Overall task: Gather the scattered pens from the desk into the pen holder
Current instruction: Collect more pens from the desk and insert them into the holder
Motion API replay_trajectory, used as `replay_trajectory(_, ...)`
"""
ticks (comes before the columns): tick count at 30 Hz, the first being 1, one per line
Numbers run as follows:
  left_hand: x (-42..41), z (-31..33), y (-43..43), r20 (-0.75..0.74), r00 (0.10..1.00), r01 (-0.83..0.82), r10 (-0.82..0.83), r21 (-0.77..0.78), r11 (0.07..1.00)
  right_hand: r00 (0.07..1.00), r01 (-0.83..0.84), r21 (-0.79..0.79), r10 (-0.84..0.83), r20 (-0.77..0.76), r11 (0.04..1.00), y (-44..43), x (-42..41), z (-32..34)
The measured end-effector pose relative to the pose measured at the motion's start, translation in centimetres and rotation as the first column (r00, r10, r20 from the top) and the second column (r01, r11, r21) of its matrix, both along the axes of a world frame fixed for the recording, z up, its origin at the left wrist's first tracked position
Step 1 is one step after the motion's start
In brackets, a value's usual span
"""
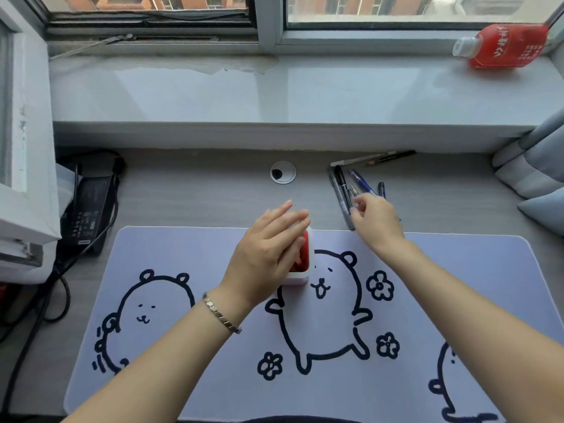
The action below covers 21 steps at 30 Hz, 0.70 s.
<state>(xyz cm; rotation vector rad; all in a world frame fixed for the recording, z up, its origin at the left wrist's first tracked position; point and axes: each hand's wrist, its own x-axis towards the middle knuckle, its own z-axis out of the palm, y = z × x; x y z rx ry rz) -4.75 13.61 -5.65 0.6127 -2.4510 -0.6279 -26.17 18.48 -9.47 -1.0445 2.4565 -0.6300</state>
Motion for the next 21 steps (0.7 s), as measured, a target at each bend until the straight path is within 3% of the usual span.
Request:
replay_trajectory(5,0.1,-0.1,0.1,-0.048,0.999,-0.005,0.008,0.068,0.998,0.979,-0.029,0.289,0.086,-0.185,0.957,-5.3,0.5,-1.2)
replay_trajectory(9,-0.1,-0.2,0.8,-0.164,0.976,-0.110,0.142,0.188,0.976,0.977,0.059,0.308,0.009,-0.215,0.949,-6.8,1.1,-2.1)
replay_trajectory(12,-0.3,-0.1,0.7,-0.192,0.965,-0.122,0.177,0.267,0.956,0.992,0.011,0.309,0.027,-0.119,0.951,-6.1,1.1,-1.7)
replay_trajectory(14,-0.1,0.0,0.7,-0.202,0.963,-0.112,0.178,0.300,0.947,1.000,-0.027,0.203,0.029,-0.005,0.979,-4.8,0.9,-0.6)
replay_trajectory(16,0.1,0.0,0.7,-0.201,0.962,-0.112,0.184,0.322,0.940,0.991,0.001,-0.002,-0.001,0.134,1.000,-3.1,0.8,1.1)
replay_trajectory(18,0.3,0.0,0.9,-0.199,0.960,-0.124,0.198,0.333,0.935,0.955,0.088,-0.216,-0.021,0.295,0.972,-0.8,1.0,3.6)
replay_trajectory(21,0.3,0.1,1.1,-0.182,0.956,-0.144,0.228,0.387,0.911,0.905,0.161,-0.410,0.032,0.425,0.898,3.0,2.2,7.9)
